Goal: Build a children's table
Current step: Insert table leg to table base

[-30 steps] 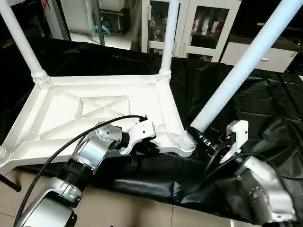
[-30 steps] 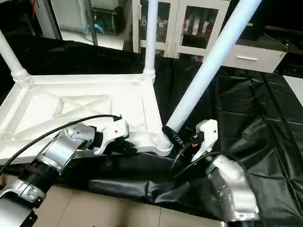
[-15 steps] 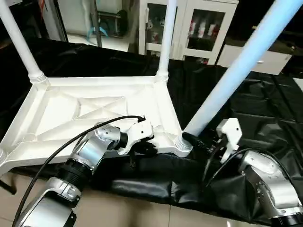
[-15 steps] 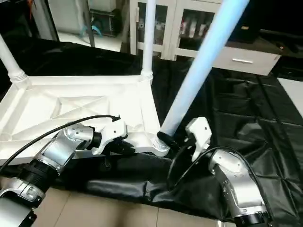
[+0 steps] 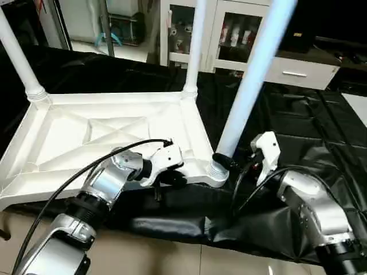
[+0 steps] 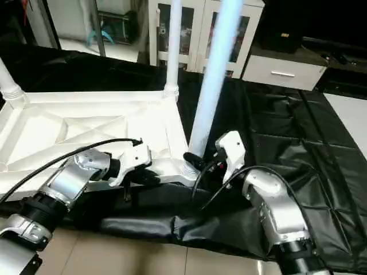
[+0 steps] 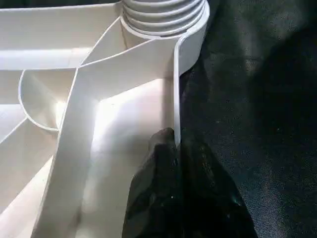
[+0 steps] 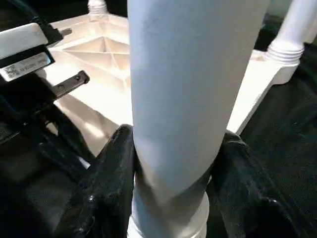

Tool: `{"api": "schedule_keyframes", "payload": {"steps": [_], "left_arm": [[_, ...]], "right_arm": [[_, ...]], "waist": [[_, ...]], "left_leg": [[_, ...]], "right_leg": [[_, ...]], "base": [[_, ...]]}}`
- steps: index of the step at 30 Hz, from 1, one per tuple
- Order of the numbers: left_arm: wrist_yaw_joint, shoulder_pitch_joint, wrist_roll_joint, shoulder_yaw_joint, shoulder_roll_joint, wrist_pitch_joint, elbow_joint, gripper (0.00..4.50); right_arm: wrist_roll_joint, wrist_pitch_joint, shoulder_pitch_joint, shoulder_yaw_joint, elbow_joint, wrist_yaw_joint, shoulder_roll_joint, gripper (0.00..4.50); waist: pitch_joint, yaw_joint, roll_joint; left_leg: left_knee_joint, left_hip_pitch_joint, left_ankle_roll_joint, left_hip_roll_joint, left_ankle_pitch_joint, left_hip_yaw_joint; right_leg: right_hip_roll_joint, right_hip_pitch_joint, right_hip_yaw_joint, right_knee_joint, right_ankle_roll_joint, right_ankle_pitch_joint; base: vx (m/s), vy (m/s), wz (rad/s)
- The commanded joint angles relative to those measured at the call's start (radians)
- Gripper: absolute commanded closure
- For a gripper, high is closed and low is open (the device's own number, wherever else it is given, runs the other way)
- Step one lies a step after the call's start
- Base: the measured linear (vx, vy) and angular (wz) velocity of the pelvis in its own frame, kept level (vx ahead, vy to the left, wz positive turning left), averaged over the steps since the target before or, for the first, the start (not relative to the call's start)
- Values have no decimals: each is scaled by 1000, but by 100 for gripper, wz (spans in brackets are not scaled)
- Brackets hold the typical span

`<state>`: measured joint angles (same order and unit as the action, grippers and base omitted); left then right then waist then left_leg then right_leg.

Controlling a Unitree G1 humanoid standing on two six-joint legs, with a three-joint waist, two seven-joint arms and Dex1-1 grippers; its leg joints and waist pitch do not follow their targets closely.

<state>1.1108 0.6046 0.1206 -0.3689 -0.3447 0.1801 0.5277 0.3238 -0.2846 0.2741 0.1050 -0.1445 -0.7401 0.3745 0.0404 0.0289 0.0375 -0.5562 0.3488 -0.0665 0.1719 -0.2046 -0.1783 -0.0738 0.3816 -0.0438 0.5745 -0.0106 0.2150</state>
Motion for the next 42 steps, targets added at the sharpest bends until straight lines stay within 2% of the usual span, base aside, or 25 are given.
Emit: {"api": "schedule_keyframes", "payload": {"steps": [1, 2, 3, 4, 7, 13, 14, 16, 21, 29, 30, 32, 33, 34, 35, 36, 37, 38, 39, 42], "left_arm": [[12, 14, -9, -6, 4, -12, 0, 450], [10, 16, -8, -7, 5, -13, 2, 450], [6, 16, -7, -6, 5, -14, 2, 450], [3, 16, -5, -6, 6, -14, 3, 450], [-6, 18, -3, -4, 7, -15, 3, 450], [-9, 20, -1, -5, 6, -18, 6, 450], [-5, 21, 0, -8, 6, -21, 6, 450], [-4, 22, 0, -9, 5, -24, 7, 450], [-1, 21, 2, -11, 3, -28, 8, 450], [-16, 16, 0, -6, 10, -34, 18, 450], [-23, 16, -1, -5, 16, -30, 18, 450], [-37, 15, 4, -8, 26, -17, 15, 450], [-56, 13, 10, -10, 37, 1, 10, 450], [-69, 12, 14, -12, 45, 19, 6, 450], [-77, 12, 16, -12, 50, 29, 4, 450], [-102, 13, 23, -12, 63, 56, -3, 450], [-128, 16, 30, -11, 77, 80, -8, 450], [-151, 21, 36, -11, 91, 100, -12, 450], [-173, 25, 39, -9, 106, 120, -16, 450], [-222, 38, 38, -1, 153, 174, -32, 450]], "right_arm": [[-36, -140, -30, 28, -145, -1, 36, 268], [-43, -154, -17, 39, -144, -20, 51, 268], [-49, -156, -16, 45, -142, -26, 56, 268], [-54, -157, -17, 49, -141, -29, 60, 268], [-59, -164, -38, 68, -127, -39, 65, 268], [-68, -168, -72, 92, -115, -45, 61, 268], [-82, -147, -80, 95, -129, -30, 53, 268], [-85, -138, -84, 92, -138, -21, 44, 268], [-95, -122, -90, 90, -145, -5, 36, 268], [-125, -63, -69, 38, -200, 136, -19, 268], [-129, -52, -57, 26, -216, 168, -34, 268], [-139, -40, -29, -1, -252, 240, -63, 268], [-148, -25, -3, -21, -283, 297, -85, 268], [-155, -12, 16, -31, -303, 335, -97, 268], [-158, -4, 25, -36, -313, 355, -103, 268], [-158, 7, 43, -49, -330, 388, -117, 268], [-157, 17, 58, -61, -342, 417, -129, 268], [-156, 25, 70, -72, -352, 440, -140, 268], [-155, 31, 80, -80, -361, 458, -148, 268], [-155, 46, 101, -87, -392, 492, -167, 268]], "waist": [[-9, -2, -9], [-12, -2, -4], [-13, 1, -6], [-13, 2, -3], [-11, 2, 0], [-10, 4, -1], [-10, 3, -1], [-13, 4, -4], [-13, 3, -5], [-12, -1, -2], [-9, -7, -4], [-8, -11, -3], [-10, -18, -9], [-12, -28, -9], [-13, -31, -12], [-16, -35, -12], [-12, -38, -11], [-12, -40, -12], [-9, -42, -11], [-9, -43, -8]], "left_leg": [[91, -2, -3, 68, -416, 35], [89, -4, -2, 69, -407, 33], [85, -7, 2, 69, -387, 29], [84, -7, 4, 69, -379, 27], [86, -2, 9, 69, -372, 30], [87, -6, 5, 70, -391, 33], [87, -5, 5, 70, -394, 33], [87, -8, 1, 69, -402, 33], [89, -6, -4, 70, -418, 36], [88, -9, -12, 67, -452, 38], [90, -7, -20, 66, -482, 44], [93, -5, -25, 66, -499, 49], [95, -2, -36, 65, -515, 55], [98, 2, -47, 65, -526, 60], [99, 0, -52, 66, -531, 61], [98, -1, -53, 67, -524, 60], [101, 1, -52, 66, -533, 57], [101, -2, -55, 67, -539, 55], [98, -10, -49, 66, -556, 52], [97, -8, -44, 66, -525, 48]], "right_leg": [[-79, -5, 49, -93, 154, 437], [-81, -6, 50, -93, 154, 435], [-82, -4, 52, -93, 164, 411], [-81, -3, 53, -93, 167, 401], [-84, -8, 50, -94, 156, 439], [-85, -1, 51, -99, 135, 488], [-85, -1, 51, -99, 135, 492], [-85, -1, 51, -101, 130, 500], [-85, 0, 50, -102, 123, 513], [-85, 7, 48, -107, 109, 561], [-87, 9, 44, -111, 94, 617], [-89, 6, 42, -113, 78, 649], [-89, 5, 39, -111, 74, 654], [-88, 1, 33, -109, 76, 636], [-87, 1, 31, -109, 81, 618], [-85, -3, 30, -107, 98, 545], [-81, -2, 26, -106, 113, 499], [-80, -1, 26, -104, 120, 487], [-83, 5, 26, -111, 129, 499], [-84, 2, 28, -108, 146, 454]], "base": [[0, 0, 0], [0, 0, 0], [0, 0, 0], [0, 0, 0], [0, 0, 0], [0, 0, 0], [0, 0, 0], [0, 0, 0], [0, 0, 0], [0, 0, 0], [0, 0, 0], [0, 0, 0], [0, 0, 0], [0, 0, 0], [0, 0, 0], [0, 0, 0], [0, 0, 0], [0, 0, 0], [0, 0, 0], [0, 0, 0]]}}
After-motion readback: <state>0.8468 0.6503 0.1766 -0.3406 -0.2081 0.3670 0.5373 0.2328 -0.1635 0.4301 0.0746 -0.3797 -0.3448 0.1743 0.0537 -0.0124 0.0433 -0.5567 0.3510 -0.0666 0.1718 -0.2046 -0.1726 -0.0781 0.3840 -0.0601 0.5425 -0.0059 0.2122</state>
